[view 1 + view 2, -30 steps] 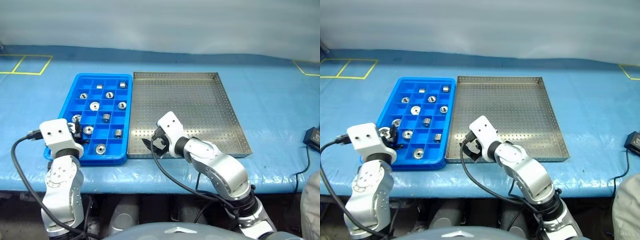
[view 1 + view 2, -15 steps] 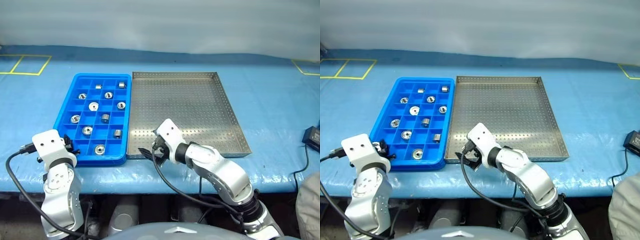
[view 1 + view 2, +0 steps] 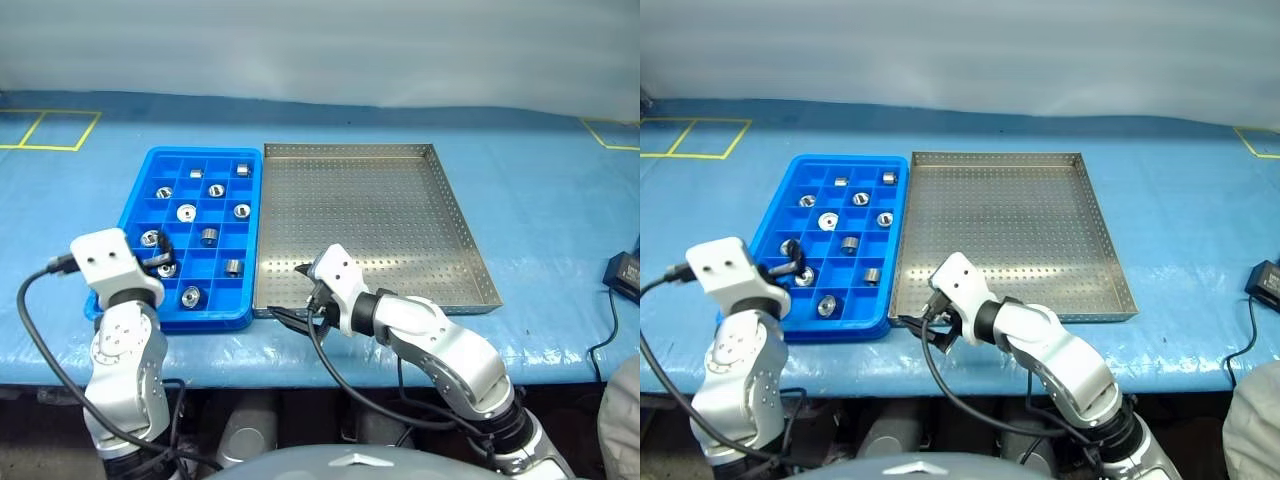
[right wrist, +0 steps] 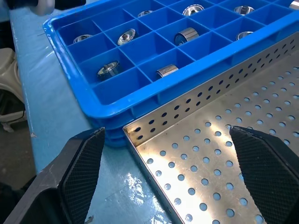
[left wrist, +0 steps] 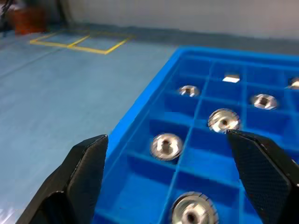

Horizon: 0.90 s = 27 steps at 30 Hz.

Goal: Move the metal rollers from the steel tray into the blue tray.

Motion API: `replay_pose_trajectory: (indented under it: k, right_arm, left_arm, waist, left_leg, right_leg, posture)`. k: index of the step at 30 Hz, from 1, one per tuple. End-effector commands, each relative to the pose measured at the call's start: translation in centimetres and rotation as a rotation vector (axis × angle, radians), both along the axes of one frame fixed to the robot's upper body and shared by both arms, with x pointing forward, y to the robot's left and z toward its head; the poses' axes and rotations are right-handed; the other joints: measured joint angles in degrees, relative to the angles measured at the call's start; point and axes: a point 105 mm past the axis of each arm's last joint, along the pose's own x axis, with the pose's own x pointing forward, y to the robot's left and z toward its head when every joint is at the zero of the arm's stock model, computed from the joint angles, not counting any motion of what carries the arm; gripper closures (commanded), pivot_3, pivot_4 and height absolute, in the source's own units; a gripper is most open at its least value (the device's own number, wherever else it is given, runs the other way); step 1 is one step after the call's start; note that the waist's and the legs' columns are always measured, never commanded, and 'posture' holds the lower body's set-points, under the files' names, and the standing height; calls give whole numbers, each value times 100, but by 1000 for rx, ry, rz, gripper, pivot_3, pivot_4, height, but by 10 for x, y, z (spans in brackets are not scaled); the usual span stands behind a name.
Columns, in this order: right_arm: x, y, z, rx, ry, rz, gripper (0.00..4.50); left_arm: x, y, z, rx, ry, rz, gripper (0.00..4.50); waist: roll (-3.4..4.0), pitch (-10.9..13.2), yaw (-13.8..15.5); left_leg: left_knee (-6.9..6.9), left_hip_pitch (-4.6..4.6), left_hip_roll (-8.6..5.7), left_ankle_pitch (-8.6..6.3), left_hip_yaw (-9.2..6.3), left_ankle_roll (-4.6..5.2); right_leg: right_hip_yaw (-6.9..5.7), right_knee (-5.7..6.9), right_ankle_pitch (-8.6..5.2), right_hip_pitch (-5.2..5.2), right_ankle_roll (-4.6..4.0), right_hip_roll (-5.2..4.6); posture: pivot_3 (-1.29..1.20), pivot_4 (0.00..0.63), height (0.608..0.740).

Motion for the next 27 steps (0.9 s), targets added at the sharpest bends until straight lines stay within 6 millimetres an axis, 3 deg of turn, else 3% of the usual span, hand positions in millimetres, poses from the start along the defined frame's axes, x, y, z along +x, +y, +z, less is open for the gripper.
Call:
replay_pose_trajectory:
  k: [1,5,10,16,27]
  right_arm:
    - [1,-5,16,38,-71,-34,0]
    - [17,-24,16,53,-71,-200,0]
    - [21,-37,12,32,-70,-253,0]
    - [20,-49,0,-39,-49,-272,0]
    - [21,-50,-6,-52,-32,-296,0]
  left_arm:
    - [0,-33,19,9,-89,-209,24]
    - [-1,-61,8,28,-54,-393,24]
    - [-14,-91,-16,99,45,-636,24]
    - [-23,-97,-35,165,159,-754,24]
    - [-22,-83,-36,178,167,-683,24]
  waist:
    - [0,0,-57]
    - [0,0,-177]
    - [3,1,-309]
    - [4,2,-365]
    - [4,2,-364]
  left_leg:
    - [0,0,0,-1,2,2]
    - [0,0,0,-3,4,5]
    - [-1,3,4,-3,7,5]
    - [-1,4,6,-3,9,5]
    - [-1,4,6,-3,11,5]
  right_leg:
    - [2,-1,0,0,0,-1]
    - [4,-1,0,-1,0,0]
    - [5,3,-2,-3,-3,5]
    - [8,4,-3,-5,-3,4]
    - [9,2,-4,-5,-2,4]
  posture:
    - [133,150,740]
    - [83,150,740]
    - [61,150,740]
    - [52,150,740]
    - [64,150,740]
